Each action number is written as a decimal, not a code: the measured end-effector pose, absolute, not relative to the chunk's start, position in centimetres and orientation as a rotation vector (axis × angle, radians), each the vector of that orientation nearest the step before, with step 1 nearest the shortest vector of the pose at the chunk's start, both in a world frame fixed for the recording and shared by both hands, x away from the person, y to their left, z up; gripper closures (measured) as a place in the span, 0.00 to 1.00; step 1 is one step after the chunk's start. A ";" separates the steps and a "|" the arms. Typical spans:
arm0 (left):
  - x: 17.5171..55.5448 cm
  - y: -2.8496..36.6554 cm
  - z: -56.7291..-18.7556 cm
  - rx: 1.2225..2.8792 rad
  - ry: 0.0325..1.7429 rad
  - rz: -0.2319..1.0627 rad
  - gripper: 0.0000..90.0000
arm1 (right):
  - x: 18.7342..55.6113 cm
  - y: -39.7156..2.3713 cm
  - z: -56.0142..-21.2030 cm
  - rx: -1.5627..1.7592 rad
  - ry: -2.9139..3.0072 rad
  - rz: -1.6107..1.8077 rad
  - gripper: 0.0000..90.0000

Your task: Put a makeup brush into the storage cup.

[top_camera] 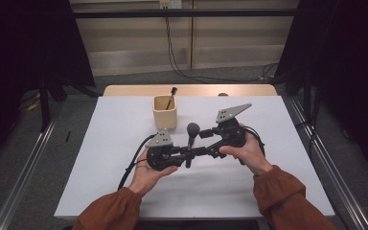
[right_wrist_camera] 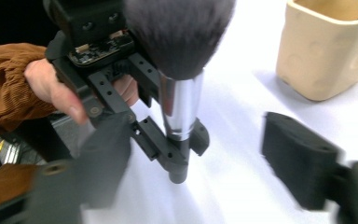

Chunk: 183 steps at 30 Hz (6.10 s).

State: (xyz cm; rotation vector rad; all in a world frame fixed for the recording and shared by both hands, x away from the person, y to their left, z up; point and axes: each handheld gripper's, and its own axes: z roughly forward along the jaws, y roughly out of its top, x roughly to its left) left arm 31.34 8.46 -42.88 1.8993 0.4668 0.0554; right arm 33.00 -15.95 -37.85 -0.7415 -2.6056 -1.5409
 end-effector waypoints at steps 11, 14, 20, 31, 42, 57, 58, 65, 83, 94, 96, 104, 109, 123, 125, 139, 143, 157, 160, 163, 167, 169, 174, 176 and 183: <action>31.6 9.2 -42.5 1.886 0.481 0.076 0.83 | 32.7 -16.7 -38.4 -0.831 -2.646 -1.626 0.02; 31.6 9.5 -42.4 1.882 0.487 0.085 0.83 | 32.6 -16.9 -38.4 -0.902 -2.654 -1.627 0.02; 31.8 10.1 -42.2 1.878 0.496 0.099 0.83 | 32.1 -17.9 -38.5 -0.863 -2.627 -1.707 0.01; 31.7 11.3 -41.8 1.881 0.513 0.127 0.83 | 30.7 -19.5 -39.2 -0.969 -2.656 -1.765 0.02; 32.1 13.4 -41.0 1.850 0.550 0.164 0.83 | 29.4 -21.5 -39.9 -1.098 -2.673 -1.823 0.02; 32.7 15.0 -40.0 1.834 0.570 0.197 0.83 | 27.5 -23.9 -41.4 -1.275 -2.669 -1.924 0.02; 32.7 15.1 -39.9 1.831 0.571 0.200 0.83 | 27.3 -24.1 -41.6 -1.282 -2.656 -1.941 0.02; 33.1 15.8 -38.9 1.815 0.577 0.226 0.83 | 26.1 -25.6 -42.6 -1.377 -2.621 -2.004 0.01; 34.3 16.9 -38.0 1.780 0.603 0.260 0.83 | 23.2 -28.3 -45.2 -1.554 -2.565 -2.104 0.00; 35.2 17.3 -37.0 1.762 0.620 0.285 0.83 | 21.5 -29.2 -45.9 -1.582 -2.528 -2.183 0.00; 35.4 17.3 -36.8 1.757 0.625 0.283 0.83 | 21.4 -29.4 -45.8 -1.568 -2.545 -2.194 0.00; 36.8 16.8 -36.1 1.743 0.644 0.305 0.83 | 21.4 -29.0 -46.0 -1.530 -2.573 -2.167 0.00; 37.7 16.7 -35.7 1.727 0.666 0.317 0.83 | 21.5 -29.1 -46.1 -1.548 -2.570 -2.158 0.00; 41.0 16.3 -34.2 1.710 0.696 0.369 0.83 | 21.5 -29.2 -46.1 -1.556 -2.549 -2.164 0.00; 41.4 16.1 -34.4 1.709 0.709 0.369 0.83 | 21.5 -29.3 -46.1 -1.550 -2.526 -2.183 0.00; 44.2 15.8 -36.0 1.708 0.765 0.405 0.83 | 21.5 -29.3 -46.2 -1.557 -2.553 -2.164 0.00; 44.8 15.8 -36.4 1.703 0.780 0.425 0.83 | 21.5 -29.3 -46.2 -1.558 -2.552 -2.161 0.00; 45.3 14.9 -37.2 1.710 0.789 0.440 0.83 | 21.5 -29.2 -46.2 -1.546 -2.554 -2.152 0.00; 45.7 14.8 -37.8 1.746 0.784 0.442 0.83 | 21.5 -29.2 -46.3 -1.548 -2.555 -2.146 0.00; 45.9 14.6 -38.2 1.748 0.792 0.441 0.83 | 21.5 -29.2 -46.4 -1.546 -2.560 -2.137 0.00; 46.0 14.6 -38.9 1.757 0.799 0.436 0.83 | 21.5 -29.2 -46.3 -1.541 -2.568 -2.137 0.00; 45.8 14.6 -39.4 1.763 0.804 0.435 0.83 | 21.5 -29.2 -46.4 -1.552 -2.558 -2.136 0.00; 45.8 14.3 -40.3 1.779 0.804 0.423 0.83 | 21.5 -29.2 -46.4 -1.550 -2.564 -2.131 0.00; 45.8 14.3 -40.4 1.782 0.803 0.419 0.83 | 21.5 -29.2 -46.4 -1.549 -2.566 -2.131 0.00; 45.9 14.3 -41.2 1.798 0.800 0.415 0.83 | 21.5 -29.3 -46.4 -1.544 -2.566 -2.130 0.00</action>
